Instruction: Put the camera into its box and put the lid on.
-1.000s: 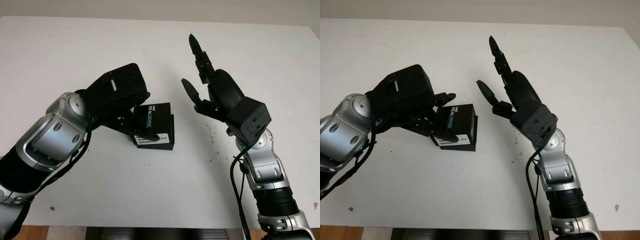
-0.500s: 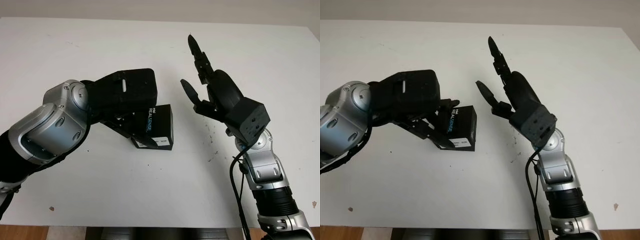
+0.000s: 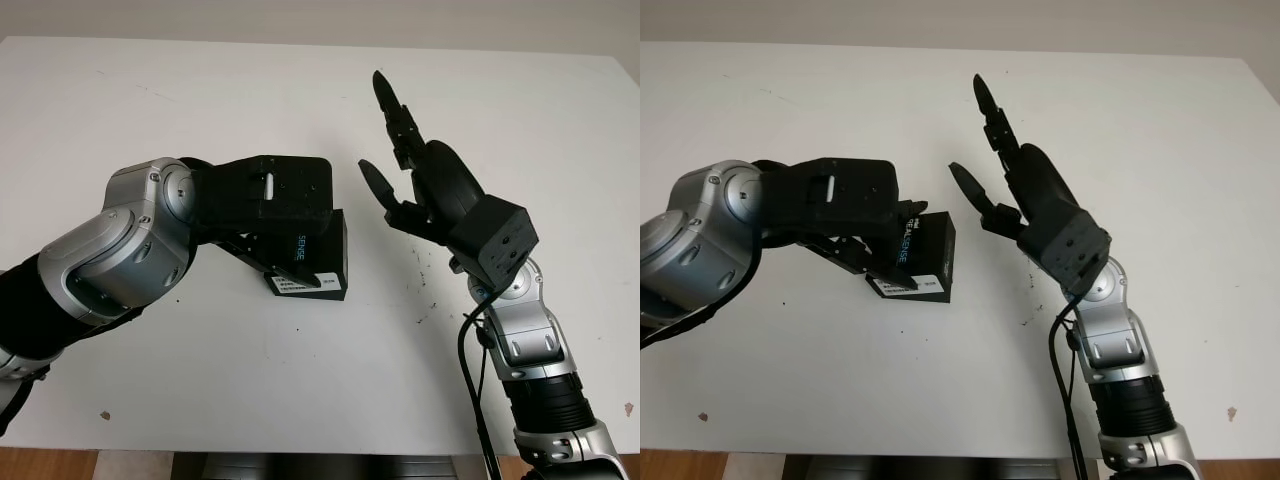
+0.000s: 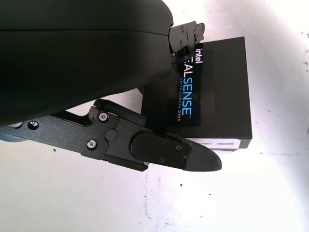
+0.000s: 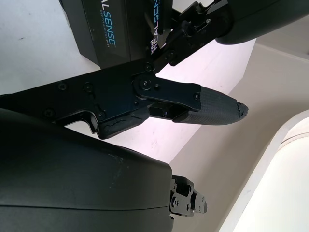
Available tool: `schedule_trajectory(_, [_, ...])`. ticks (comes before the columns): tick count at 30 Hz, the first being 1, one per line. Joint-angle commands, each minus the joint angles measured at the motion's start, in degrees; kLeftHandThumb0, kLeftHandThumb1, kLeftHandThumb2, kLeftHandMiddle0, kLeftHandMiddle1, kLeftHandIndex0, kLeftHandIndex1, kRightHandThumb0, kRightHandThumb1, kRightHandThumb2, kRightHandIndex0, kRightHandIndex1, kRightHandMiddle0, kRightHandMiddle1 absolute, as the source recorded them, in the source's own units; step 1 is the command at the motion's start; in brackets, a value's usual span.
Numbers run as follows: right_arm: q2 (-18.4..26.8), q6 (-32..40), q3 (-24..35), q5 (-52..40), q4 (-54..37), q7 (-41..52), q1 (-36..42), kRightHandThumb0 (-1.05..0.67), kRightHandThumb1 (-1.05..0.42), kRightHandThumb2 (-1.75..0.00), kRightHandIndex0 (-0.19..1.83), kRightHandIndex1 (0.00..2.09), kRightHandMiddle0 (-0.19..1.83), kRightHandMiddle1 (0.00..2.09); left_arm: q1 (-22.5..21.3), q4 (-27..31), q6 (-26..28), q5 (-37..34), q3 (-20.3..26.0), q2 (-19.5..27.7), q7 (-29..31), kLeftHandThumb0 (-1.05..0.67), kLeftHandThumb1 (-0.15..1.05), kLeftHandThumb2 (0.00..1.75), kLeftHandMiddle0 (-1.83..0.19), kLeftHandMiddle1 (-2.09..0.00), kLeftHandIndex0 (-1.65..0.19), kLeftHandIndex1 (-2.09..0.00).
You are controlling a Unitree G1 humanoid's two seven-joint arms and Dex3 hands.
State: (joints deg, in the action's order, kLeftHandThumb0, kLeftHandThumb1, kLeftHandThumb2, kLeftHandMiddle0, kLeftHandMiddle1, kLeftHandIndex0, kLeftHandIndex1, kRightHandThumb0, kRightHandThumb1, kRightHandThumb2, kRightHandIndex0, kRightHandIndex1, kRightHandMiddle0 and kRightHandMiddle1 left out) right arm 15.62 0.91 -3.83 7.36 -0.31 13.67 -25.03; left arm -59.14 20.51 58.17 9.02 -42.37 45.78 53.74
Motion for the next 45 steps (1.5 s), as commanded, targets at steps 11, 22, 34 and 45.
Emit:
schedule_trajectory(11, [-0.3, 0.6, -0.3, 0.6, -0.3, -0.3, -0.1, -0.81, -1.05, -0.61, -0.18, 0.05, -0.18, 0.05, 0.8, -0.5, -15.7, 8.5, -1.4, -1.9, 4.2, -0.69, 1.05, 0.34, 0.19, 0.0, 0.19, 0.0])
schedule_trajectory(22, [0.1, -0.4, -0.4, 1.2, 0.2, -0.2, -0.2, -0.81, -1.05, -0.61, -0.16, 0.06, -0.17, 0.06, 5.2, 4.2, -60.5, 39.1, 1.6, 6.4, 0.2, -0.85, 1.05, 0.63, 0.19, 0.0, 0.19, 0.0])
schedule_trajectory(34, [0.3, -0.2, 0.2, 0.0, -0.2, 0.7, 0.0, -0.81, -1.05, -0.62, -0.17, 0.05, -0.17, 0.05, 13.0, 5.9, -71.1, 49.0, 12.0, 4.0, 3.2, -0.94, 1.05, 0.76, 0.19, 0.0, 0.19, 0.0])
schedule_trajectory(45, [0.9, -1.0, 1.5, -1.1, 0.8, 1.1, -0.4, -0.8, -1.05, -0.61, -0.19, 0.05, -0.18, 0.05, 18.0, -1.8, -58.6, 22.5, 30.3, -6.0, 2.2, -0.95, 1.05, 0.84, 0.19, 0.0, 0.19, 0.0])
